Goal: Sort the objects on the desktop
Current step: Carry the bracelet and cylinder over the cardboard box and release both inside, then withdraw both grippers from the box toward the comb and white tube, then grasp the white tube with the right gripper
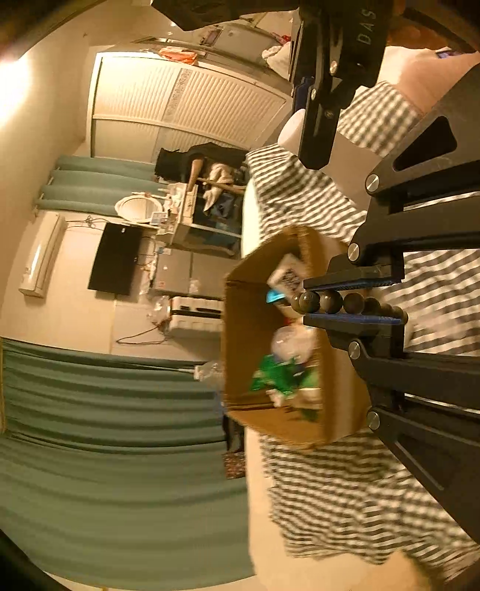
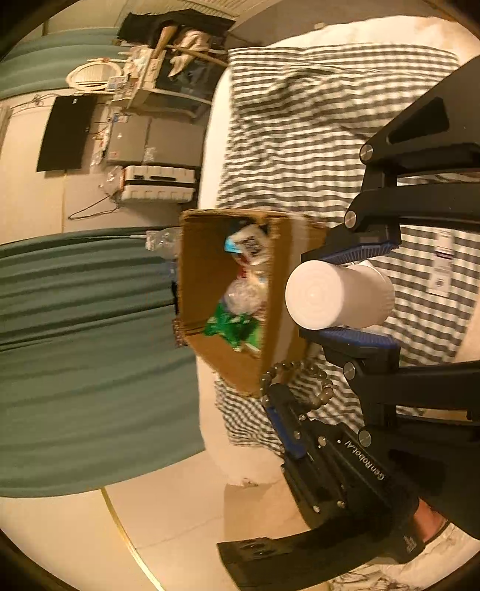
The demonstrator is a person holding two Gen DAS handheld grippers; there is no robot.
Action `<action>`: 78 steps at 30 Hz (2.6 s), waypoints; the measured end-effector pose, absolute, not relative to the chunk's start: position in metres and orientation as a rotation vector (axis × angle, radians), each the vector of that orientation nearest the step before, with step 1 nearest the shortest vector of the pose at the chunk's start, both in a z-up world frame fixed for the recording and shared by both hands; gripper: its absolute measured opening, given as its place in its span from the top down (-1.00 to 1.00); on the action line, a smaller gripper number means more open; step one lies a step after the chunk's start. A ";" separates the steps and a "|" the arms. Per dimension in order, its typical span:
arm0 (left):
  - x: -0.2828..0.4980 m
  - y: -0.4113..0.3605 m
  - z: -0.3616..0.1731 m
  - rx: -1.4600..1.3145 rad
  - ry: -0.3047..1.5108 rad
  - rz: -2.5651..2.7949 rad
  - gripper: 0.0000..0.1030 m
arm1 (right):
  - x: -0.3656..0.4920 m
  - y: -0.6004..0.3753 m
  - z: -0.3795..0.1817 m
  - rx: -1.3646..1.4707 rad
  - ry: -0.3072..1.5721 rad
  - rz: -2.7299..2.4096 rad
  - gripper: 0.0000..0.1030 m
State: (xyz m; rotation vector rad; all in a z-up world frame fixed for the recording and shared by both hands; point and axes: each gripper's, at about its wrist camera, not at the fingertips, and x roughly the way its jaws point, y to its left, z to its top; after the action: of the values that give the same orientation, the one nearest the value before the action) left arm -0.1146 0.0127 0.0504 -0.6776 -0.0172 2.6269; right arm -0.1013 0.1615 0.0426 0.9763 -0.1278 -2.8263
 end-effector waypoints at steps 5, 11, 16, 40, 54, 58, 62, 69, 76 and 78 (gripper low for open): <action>-0.150 0.015 0.069 -0.656 0.006 2.647 0.79 | -0.133 0.161 0.065 0.903 -0.098 -2.839 0.39; -0.202 0.016 0.075 -0.673 0.004 2.671 0.79 | -0.178 0.156 0.074 0.873 -0.048 -2.851 0.39; -0.234 0.017 0.072 -0.663 0.029 2.692 0.79 | -0.221 0.159 0.059 0.905 -0.045 -2.843 0.39; -0.225 0.022 0.019 -0.774 0.038 2.783 -0.97 | -0.215 0.208 0.024 0.974 -0.271 -2.917 -0.54; -0.091 0.002 -0.066 -1.000 -0.039 2.773 -1.00 | -0.083 0.188 -0.049 1.204 -0.221 -2.876 -0.55; -0.079 0.015 -0.105 -1.041 0.055 2.737 -1.00 | -0.065 0.173 -0.083 1.352 -0.184 -2.829 -0.55; -0.077 0.024 -0.128 -1.043 0.150 2.718 -1.00 | -0.053 0.160 -0.117 1.497 -0.250 -2.791 -0.54; -0.095 0.036 -0.150 -1.053 0.178 2.654 -1.00 | -0.058 0.162 -0.149 1.662 -0.354 -2.747 -0.54; -0.142 0.034 -0.167 -1.160 0.096 2.629 -1.00 | -0.079 0.190 -0.174 1.746 -0.662 -2.688 -0.48; -0.154 0.034 -0.177 -1.229 0.066 2.594 -1.00 | -0.086 0.193 -0.176 1.747 -0.670 -2.712 -0.30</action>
State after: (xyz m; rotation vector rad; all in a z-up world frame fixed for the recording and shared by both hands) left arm -0.1539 0.0336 -0.1767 -1.2288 0.0661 2.5940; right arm -0.0859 0.1931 -0.1764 1.7465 -0.6696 -2.7117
